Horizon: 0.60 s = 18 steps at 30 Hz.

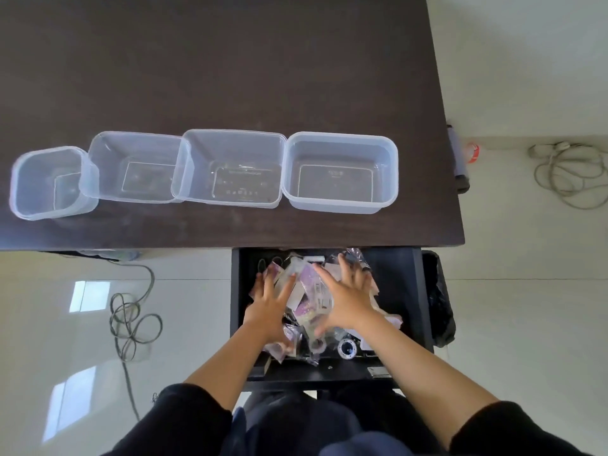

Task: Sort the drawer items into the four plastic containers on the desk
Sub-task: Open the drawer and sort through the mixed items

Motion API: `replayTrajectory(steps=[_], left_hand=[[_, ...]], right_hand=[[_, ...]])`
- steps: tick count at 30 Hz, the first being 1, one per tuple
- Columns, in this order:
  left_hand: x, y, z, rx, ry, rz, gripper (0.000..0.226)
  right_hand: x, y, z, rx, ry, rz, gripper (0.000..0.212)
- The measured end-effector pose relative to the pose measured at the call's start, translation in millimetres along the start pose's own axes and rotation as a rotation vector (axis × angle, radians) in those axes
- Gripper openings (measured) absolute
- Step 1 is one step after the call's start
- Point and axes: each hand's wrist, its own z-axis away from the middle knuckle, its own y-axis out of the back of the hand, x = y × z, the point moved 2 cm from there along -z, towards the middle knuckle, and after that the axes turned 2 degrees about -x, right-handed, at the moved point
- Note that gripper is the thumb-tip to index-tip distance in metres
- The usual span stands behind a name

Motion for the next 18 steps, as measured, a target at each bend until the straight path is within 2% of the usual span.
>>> replayTrajectory(steps=[4, 9, 12, 18], left_hand=[[-1, -10, 12, 0.108, 0.061, 0.028, 0.110], [-1, -16, 19, 0.174, 0.061, 0.018, 0.077], [-3, -19, 20, 0.206, 0.022, 0.072, 0.059], [-3, -8, 28, 0.309, 0.040, 0.369, 0.026]], right_hand=[[-4, -21, 3, 0.033, 0.045, 0.161, 0.121], [-1, -25, 11, 0.192, 0.161, 0.173, 0.067], [4, -20, 17, 0.208, 0.212, 0.124, 0.044], [-3, 0, 26, 0.171, 0.238, 0.008, 0.042]])
